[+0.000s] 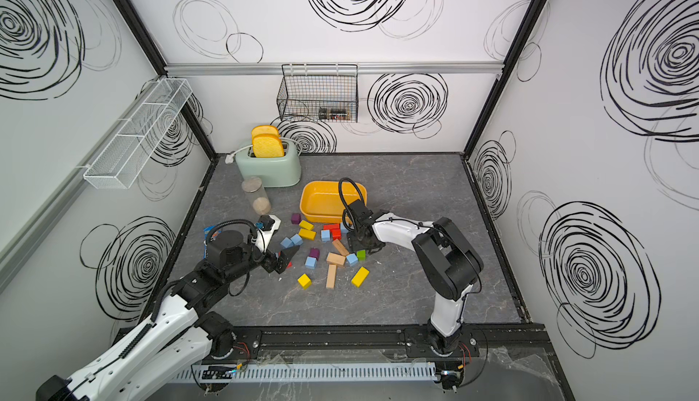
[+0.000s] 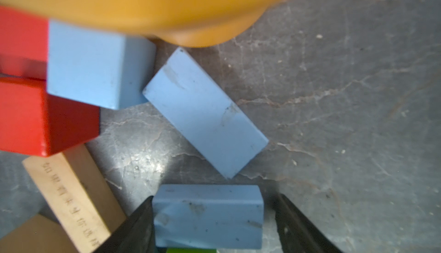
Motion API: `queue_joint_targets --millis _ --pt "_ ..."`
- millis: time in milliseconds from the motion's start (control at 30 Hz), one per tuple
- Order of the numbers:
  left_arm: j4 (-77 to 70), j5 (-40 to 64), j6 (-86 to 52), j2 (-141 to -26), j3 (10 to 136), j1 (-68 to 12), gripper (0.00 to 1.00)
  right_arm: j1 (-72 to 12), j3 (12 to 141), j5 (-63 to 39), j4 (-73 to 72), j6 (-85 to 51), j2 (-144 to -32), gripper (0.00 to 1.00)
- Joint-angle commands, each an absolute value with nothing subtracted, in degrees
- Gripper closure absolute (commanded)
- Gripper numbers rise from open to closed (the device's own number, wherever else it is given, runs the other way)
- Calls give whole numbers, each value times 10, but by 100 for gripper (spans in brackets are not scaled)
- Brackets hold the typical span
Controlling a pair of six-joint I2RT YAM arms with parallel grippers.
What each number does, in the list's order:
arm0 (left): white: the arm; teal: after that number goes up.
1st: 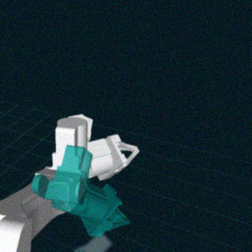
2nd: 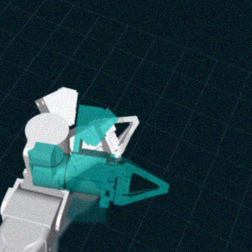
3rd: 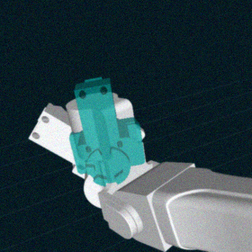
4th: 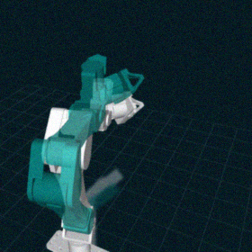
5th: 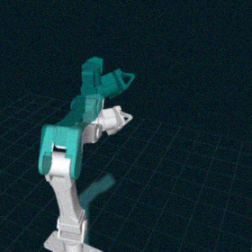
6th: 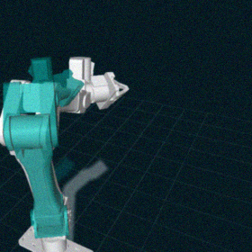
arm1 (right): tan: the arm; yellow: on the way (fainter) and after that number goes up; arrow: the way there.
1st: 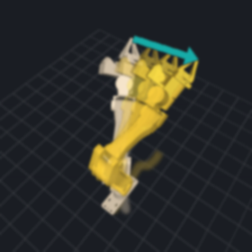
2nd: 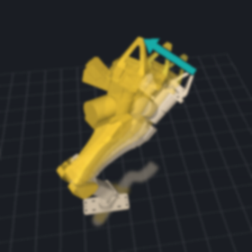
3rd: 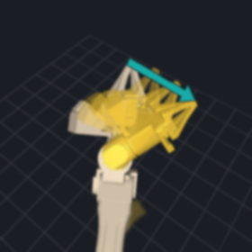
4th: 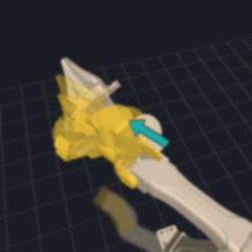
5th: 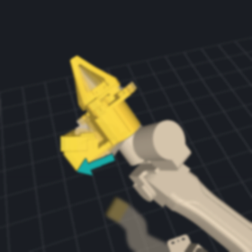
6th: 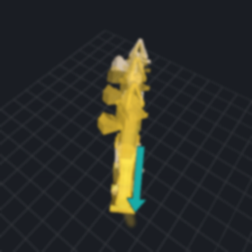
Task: Pick out the blue building blocks
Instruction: Pick up the building block from the center of the board.
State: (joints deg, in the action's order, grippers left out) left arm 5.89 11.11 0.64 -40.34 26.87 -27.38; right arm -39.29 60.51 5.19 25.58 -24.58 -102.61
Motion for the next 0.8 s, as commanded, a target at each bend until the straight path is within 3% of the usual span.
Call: queue_joint_targets --millis 0,567,700,767 --pt "37 106 10 -402 267 -277 4 -396 608 49 283 -249 -1043 27" --pt "42 102 6 -410 273 -277 4 -397 599 44 278 -239 -996 51" --pt "50 103 6 -410 280 -277 4 -396 592 37 272 -231 -956 63" --pt "55 103 7 -410 287 -276 4 -393 592 36 272 -229 -934 74"
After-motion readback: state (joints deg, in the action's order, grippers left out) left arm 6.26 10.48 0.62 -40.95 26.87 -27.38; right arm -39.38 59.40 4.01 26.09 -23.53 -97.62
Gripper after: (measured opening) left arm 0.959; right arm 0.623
